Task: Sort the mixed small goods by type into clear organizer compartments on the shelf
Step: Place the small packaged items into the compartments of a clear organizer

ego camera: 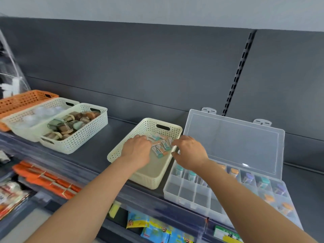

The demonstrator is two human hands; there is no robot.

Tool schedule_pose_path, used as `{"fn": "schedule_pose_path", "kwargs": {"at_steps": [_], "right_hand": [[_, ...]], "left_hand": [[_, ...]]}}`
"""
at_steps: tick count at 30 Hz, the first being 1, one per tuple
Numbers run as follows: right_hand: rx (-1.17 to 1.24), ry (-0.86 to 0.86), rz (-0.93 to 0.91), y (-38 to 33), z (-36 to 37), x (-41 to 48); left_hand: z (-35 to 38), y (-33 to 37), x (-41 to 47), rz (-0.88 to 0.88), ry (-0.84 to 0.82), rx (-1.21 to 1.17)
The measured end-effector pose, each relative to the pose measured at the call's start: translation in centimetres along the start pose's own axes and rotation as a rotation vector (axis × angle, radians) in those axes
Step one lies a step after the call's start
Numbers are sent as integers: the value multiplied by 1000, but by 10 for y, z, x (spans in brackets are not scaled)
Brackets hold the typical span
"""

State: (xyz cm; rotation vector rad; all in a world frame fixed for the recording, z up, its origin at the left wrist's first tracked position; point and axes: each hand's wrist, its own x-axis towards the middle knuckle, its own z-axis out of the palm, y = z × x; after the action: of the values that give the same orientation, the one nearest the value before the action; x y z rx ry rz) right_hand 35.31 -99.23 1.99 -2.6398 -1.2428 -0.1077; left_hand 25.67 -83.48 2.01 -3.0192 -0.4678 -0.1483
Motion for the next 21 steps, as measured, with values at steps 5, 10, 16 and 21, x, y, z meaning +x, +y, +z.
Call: {"fn": "schedule_pose_path", "kwargs": {"at_steps": [5, 10, 16, 21], "right_hand": [[-125, -105, 13, -26, 21, 45], [-313, -283, 65, -41, 46, 75], [-327, -301, 195, -48, 67, 92], [-299, -350, 251, -51, 72, 97]], "left_hand": [[22, -34, 28, 43, -108, -1], [48, -53, 55, 145, -209, -15], [70, -62, 78, 276, -202, 78], [75, -62, 87, 316, -187, 140]]}}
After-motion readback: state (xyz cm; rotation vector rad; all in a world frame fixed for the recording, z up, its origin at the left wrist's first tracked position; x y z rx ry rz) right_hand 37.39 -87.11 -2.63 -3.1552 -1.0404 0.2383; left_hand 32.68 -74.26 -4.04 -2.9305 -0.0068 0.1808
